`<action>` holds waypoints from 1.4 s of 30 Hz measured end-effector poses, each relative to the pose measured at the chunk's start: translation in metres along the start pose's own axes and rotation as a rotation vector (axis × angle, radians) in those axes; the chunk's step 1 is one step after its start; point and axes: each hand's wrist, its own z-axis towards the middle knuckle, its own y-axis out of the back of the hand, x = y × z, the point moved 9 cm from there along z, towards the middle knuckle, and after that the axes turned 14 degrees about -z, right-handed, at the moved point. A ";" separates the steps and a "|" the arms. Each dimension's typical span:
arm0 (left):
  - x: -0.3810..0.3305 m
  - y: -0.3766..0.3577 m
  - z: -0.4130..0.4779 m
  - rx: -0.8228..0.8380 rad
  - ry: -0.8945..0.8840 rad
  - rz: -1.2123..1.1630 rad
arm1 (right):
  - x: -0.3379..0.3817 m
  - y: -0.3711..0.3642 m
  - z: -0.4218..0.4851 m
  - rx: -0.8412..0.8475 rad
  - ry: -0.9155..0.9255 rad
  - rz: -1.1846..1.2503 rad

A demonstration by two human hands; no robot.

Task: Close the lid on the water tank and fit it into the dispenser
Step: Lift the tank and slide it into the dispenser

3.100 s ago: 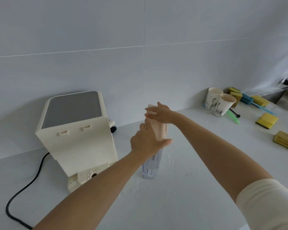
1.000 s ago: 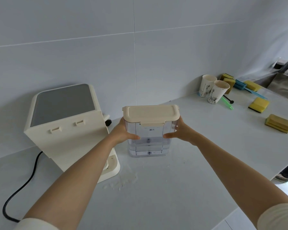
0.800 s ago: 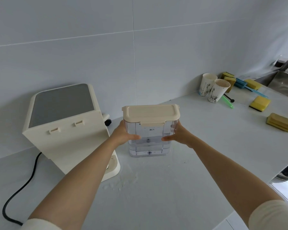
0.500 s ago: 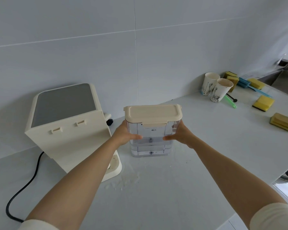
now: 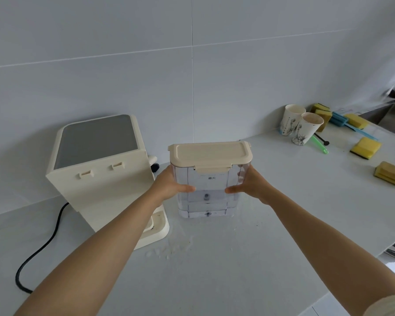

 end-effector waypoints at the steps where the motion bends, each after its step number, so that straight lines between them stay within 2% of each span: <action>1: -0.003 0.002 -0.004 -0.006 -0.001 -0.011 | 0.004 0.001 -0.001 0.003 0.010 -0.012; 11: -0.025 0.046 -0.061 -0.135 -0.021 -0.041 | 0.060 -0.003 -0.020 0.028 0.134 -0.116; 21: -0.029 0.112 -0.123 -0.270 -0.008 -0.095 | 0.131 -0.047 -0.029 0.121 0.260 -0.154; 32: -0.029 0.177 -0.159 -0.373 0.061 -0.169 | 0.204 -0.095 -0.035 0.175 0.367 -0.061; 42: -0.014 0.196 -0.155 -0.419 0.157 -0.218 | 0.213 -0.117 -0.034 0.171 0.325 -0.038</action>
